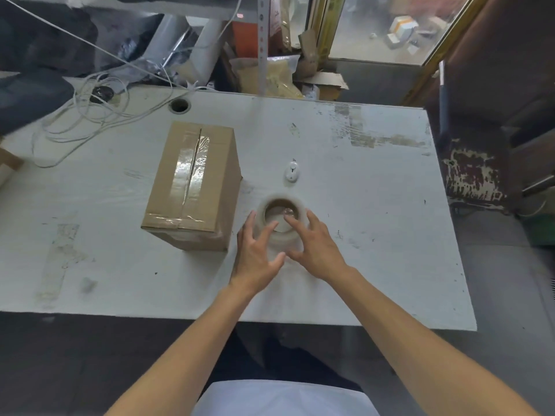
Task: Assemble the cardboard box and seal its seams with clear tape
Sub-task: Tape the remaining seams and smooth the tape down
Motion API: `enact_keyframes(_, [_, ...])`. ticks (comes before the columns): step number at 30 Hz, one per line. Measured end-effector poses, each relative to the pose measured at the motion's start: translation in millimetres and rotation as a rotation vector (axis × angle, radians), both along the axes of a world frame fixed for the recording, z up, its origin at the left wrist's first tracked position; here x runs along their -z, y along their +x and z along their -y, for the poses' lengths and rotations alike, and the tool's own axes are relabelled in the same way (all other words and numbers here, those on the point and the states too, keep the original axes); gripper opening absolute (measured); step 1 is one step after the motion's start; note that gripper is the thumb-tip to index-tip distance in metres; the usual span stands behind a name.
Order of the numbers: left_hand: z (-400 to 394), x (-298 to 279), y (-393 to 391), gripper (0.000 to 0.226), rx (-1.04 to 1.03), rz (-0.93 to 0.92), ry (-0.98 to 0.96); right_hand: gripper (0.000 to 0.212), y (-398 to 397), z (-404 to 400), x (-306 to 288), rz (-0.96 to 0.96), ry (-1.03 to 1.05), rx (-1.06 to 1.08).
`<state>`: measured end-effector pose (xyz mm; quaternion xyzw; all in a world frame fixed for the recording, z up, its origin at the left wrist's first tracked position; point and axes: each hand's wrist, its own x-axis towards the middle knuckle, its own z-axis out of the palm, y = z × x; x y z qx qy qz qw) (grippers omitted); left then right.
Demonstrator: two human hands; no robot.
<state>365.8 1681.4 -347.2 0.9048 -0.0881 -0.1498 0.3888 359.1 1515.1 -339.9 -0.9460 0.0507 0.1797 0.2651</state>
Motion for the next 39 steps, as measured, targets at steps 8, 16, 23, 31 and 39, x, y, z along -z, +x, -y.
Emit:
enact_keyframes(8, [15, -9, -3, 0.024, 0.001, -0.090, -0.032, 0.064, -20, 14, -10, 0.157, -0.024, -0.007])
enact_keyframes(16, [20, -80, -29, 0.035, 0.028, 0.038, -0.239, 0.042, -52, 36, -77, 0.336, 0.288, -0.005])
enact_keyframes(23, [14, -119, -34, 0.066, -0.166, 0.205, -0.301, 0.056, -54, 29, -126, 0.305, 0.474, 0.144])
enact_keyframes(31, [24, -134, -50, 0.054, -0.245, 0.388, -0.165, 0.050, -50, 10, -140, 0.351, 0.500, 0.212])
enact_keyframes(39, [26, -127, -54, 0.054, -0.111, 0.488, -0.077, 0.050, -40, 6, -143, 0.384, 0.553, 0.290])
